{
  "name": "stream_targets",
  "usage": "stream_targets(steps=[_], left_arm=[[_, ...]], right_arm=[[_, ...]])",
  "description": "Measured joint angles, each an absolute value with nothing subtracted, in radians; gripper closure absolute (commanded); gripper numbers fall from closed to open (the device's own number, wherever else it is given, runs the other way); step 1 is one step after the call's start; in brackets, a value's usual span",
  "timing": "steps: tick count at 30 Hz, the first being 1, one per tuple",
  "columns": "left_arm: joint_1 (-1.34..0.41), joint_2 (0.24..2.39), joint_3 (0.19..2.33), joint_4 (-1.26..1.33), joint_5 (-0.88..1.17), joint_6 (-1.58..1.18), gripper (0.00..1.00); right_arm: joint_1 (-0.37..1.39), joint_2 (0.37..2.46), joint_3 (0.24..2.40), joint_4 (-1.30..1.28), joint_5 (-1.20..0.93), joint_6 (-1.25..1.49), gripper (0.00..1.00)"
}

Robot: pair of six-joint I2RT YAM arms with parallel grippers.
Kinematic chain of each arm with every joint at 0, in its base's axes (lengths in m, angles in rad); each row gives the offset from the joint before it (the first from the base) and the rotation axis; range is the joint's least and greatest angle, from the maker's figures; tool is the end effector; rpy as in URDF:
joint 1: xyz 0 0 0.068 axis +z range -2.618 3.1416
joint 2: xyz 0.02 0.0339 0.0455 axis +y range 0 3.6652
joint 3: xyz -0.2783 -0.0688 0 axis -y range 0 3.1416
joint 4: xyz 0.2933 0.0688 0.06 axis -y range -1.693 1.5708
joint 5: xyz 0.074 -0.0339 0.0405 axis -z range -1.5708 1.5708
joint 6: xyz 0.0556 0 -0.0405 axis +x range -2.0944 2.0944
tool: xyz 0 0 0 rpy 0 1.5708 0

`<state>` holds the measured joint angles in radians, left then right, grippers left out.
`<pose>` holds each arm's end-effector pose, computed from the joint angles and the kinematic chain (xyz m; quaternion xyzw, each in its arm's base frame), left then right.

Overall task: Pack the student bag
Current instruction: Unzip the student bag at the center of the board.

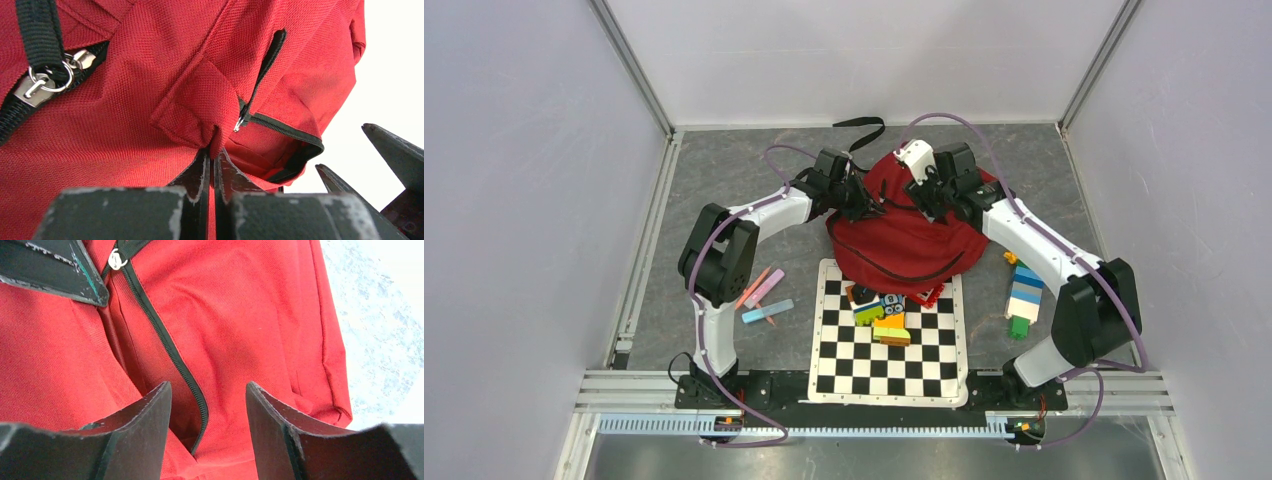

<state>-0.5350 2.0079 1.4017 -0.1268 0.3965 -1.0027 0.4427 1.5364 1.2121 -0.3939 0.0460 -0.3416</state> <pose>0.4245 -0.2765 0.1640 -0.1296 0.8898 -0.4066 0.1615 0.3671 0.1712 0.2698 -0.3391 0.8448 0.0000 0.4139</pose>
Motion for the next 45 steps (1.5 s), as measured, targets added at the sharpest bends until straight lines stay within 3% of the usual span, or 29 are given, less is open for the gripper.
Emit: stream_targets(steps=[10,19,24,27,29,36,40,43,45], left_arm=[[-0.535,2.016,1.418,-0.141,0.399,-1.001,0.98],[-0.535,2.017,1.424,-0.151,0.399,-1.001,0.98],[-0.535,2.019,1.432,-0.160,0.399,-1.000,0.98],[-0.535,2.022,1.443,-0.171,0.399,-0.999,0.98],[-0.535,2.025,1.451,-0.178,0.399,-0.994,0.98],[-0.539,2.044,1.509,-0.199,0.400,-0.950,0.95],[-0.550,2.051,1.565,-0.240,0.395,-0.902,0.86],[-0.550,2.051,1.578,-0.262,0.391,-0.865,0.62],[-0.550,2.051,1.581,-0.276,0.385,-0.833,0.39]], right_arm=[[0.443,1.578,1.200,-0.416,0.035,-0.369,0.40],[0.449,1.605,1.124,-0.327,0.120,-0.387,0.50],[0.458,1.605,1.079,-0.185,0.184,-0.387,0.66],[0.458,1.604,1.071,-0.115,0.204,-0.385,0.90],[0.458,1.598,1.071,-0.078,0.213,-0.375,1.00],[0.466,1.450,1.033,0.005,0.250,-0.299,1.00],[0.469,1.379,0.991,0.023,0.254,-0.266,1.00],[0.468,1.378,0.990,0.029,0.263,-0.253,1.00],[0.469,1.378,0.990,0.030,0.267,-0.246,1.00]])
